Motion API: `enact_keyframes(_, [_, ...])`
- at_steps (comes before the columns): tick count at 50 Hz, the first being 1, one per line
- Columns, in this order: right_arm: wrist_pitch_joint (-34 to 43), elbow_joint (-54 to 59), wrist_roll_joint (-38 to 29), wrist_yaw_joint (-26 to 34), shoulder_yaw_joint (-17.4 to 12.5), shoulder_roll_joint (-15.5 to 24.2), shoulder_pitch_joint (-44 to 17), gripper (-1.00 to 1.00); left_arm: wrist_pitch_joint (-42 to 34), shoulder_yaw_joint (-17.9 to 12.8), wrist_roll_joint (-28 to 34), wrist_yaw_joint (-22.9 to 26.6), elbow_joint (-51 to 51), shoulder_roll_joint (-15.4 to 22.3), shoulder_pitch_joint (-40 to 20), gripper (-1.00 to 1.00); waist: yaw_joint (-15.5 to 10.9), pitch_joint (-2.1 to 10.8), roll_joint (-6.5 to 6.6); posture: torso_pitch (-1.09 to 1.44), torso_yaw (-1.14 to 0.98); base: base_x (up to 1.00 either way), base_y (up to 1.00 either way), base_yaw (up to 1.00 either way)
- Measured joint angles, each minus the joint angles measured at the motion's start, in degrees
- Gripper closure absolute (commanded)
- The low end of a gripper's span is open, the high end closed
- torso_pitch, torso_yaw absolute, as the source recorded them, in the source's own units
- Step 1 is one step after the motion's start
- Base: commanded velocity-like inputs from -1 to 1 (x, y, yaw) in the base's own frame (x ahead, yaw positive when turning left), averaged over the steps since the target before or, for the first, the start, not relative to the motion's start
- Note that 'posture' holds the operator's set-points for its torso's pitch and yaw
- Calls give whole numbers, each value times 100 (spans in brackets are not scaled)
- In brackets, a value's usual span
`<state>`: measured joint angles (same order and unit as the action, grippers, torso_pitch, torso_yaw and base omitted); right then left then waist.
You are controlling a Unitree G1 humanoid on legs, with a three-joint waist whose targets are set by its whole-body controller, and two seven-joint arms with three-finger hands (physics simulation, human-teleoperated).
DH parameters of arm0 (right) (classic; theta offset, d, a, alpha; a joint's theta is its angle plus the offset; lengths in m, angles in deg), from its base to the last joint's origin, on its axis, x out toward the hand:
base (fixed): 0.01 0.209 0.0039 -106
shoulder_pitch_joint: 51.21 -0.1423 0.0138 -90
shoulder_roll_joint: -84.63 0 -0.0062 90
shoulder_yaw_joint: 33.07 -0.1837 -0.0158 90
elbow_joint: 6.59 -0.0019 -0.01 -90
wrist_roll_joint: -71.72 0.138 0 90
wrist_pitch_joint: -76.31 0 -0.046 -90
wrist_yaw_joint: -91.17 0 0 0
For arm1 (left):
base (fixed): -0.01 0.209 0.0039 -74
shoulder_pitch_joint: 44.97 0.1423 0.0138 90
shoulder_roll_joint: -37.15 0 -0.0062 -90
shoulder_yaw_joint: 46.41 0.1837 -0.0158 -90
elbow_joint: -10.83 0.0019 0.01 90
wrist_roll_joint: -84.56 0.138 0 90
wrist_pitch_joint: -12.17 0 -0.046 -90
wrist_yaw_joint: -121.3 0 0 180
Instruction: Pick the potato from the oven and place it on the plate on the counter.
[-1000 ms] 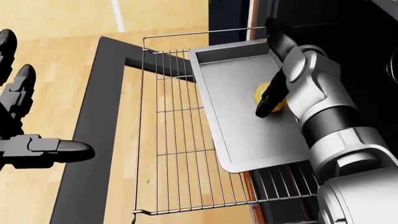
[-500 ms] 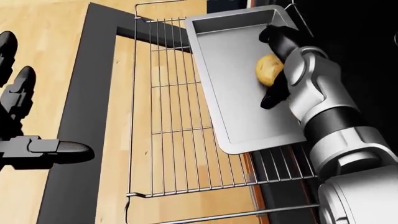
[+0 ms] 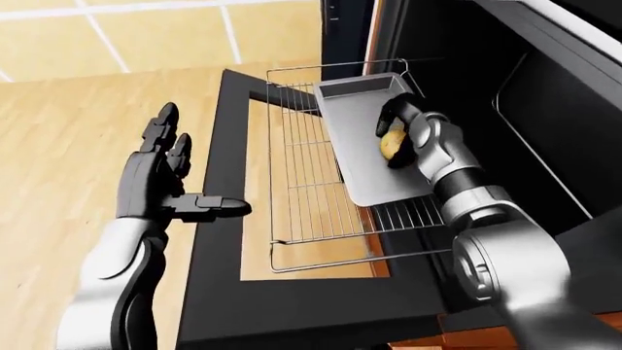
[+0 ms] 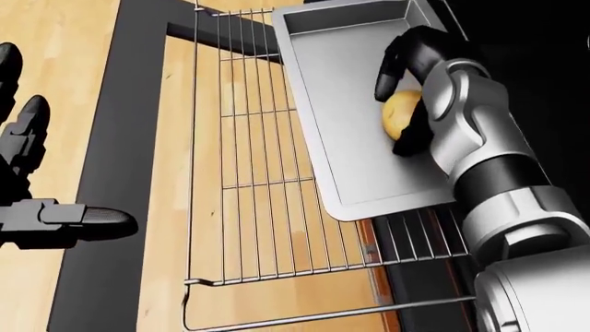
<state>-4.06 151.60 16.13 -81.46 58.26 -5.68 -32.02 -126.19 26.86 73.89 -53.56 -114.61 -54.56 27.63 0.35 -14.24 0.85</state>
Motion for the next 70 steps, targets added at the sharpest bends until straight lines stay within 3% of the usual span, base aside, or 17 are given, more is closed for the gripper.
enact_keyframes(11, [149,-968,341,601,-153,47,-170,100,6,33,42,2,-54,-20,24,-100,21,-196,28,45,0,0,0,0])
enact_keyframes(21, [467,-2218,433,1163,-177,40,-17,100,-186,55,125,62,-176,18,-56,-100,20,-166,-14,37,0,0,0,0])
enact_keyframes(31, [898,-3645,305,1772,-189,-65,286,100,-323,-4,120,61,-349,14,-82,-100,15,90,-12,27,0,0,0,0])
enact_keyframes(47, [1265,-5357,17,2627,-186,-238,643,100,-537,-75,38,47,-529,89,-170,-100,14,653,20,11,0,-1,0,0])
enact_keyframes(51, [1327,-5553,-32,2775,-193,-246,660,100,-654,-64,15,27,-548,103,-208,-100,4,1010,60,7,0,-27,0,0])
enact_keyframes(56, [1334,-5796,-89,2861,-202,-263,660,100,-619,-62,-1,16,-601,92,-210,-100,28,1200,96,2,0,-34,3,0])
enact_keyframes(62, [1368,-5810,-132,2866,-291,-228,695,100,-574,-24,-50,45,-635,82,-196,-100,55,1282,232,0,0,-35,3,0])
enact_keyframes(64, [1388,-5857,-149,2891,-271,-251,708,100,-570,-46,-48,40,-638,79,-166,-100,31,1284,347,0,0,-35,4,0])
enact_keyframes(67, [1354,-5921,-138,2939,-138,-362,750,100,-576,-136,-18,12,-559,81,-95,-100,-37,1233,278,0,0,-35,17,0])
enact_keyframes(70, [1300,-5916,-103,3018,-57,-398,767,100,-576,-157,13,-20,-504,83,-93,-100,9,1268,199,0,0,-38,26,0])
